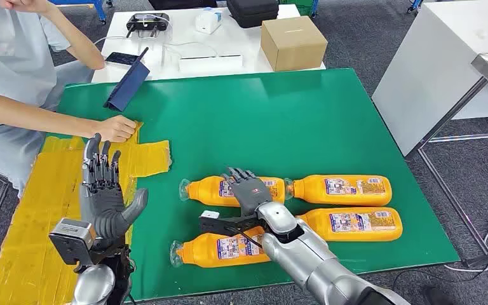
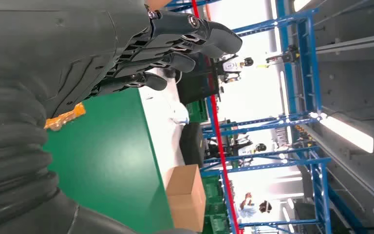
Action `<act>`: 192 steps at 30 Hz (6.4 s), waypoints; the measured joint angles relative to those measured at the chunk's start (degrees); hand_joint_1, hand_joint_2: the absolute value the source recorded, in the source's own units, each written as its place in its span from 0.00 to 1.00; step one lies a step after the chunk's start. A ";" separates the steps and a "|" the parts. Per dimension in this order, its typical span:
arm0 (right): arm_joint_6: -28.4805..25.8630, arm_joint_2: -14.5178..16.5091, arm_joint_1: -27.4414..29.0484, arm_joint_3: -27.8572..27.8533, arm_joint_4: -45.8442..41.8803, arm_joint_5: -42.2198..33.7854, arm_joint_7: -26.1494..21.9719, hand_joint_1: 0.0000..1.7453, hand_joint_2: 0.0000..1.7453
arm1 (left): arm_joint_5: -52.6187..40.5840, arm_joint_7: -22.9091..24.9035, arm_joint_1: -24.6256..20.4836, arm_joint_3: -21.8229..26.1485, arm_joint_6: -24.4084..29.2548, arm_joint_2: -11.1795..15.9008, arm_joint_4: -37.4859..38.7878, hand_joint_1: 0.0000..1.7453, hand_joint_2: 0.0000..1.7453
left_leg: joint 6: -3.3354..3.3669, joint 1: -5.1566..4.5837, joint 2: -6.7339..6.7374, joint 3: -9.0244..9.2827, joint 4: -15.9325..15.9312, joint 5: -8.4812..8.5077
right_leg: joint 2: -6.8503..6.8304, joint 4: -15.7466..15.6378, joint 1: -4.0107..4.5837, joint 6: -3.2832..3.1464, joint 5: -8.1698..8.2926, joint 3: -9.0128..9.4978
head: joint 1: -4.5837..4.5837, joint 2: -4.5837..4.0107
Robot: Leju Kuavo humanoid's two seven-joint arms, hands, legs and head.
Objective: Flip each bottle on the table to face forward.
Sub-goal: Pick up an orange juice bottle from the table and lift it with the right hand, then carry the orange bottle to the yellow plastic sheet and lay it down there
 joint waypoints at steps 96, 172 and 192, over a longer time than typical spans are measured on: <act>-17.90 1.35 18.80 -13.50 -33.09 -31.20 -28.59 0.97 1.00 | 8.37 13.43 -11.66 -9.50 -15.50 1.99 10.60 0.00 1.00 | 0.00 0.01 0.01 -0.06 0.00 0.00 | 0.00 0.00 0.01 0.00 0.00 -0.07 | -0.02 0.00; -12.02 2.87 12.72 -6.05 -21.34 -30.10 -24.88 0.27 1.00 | 6.52 10.45 -12.05 -12.34 -17.38 2.38 11.56 1.00 1.00 | 0.00 0.01 0.02 -0.08 0.00 0.00 | 0.00 0.01 0.01 0.00 0.00 -0.11 | -0.02 0.00; -14.91 -2.24 26.19 -12.36 -50.98 -31.95 -27.51 0.00 1.00 | -55.38 24.80 -17.21 -2.38 9.49 10.16 7.05 1.00 1.00 | -0.01 0.07 0.02 -0.10 0.00 0.00 | 0.00 0.01 0.02 -0.02 0.00 -0.16 | -0.01 0.00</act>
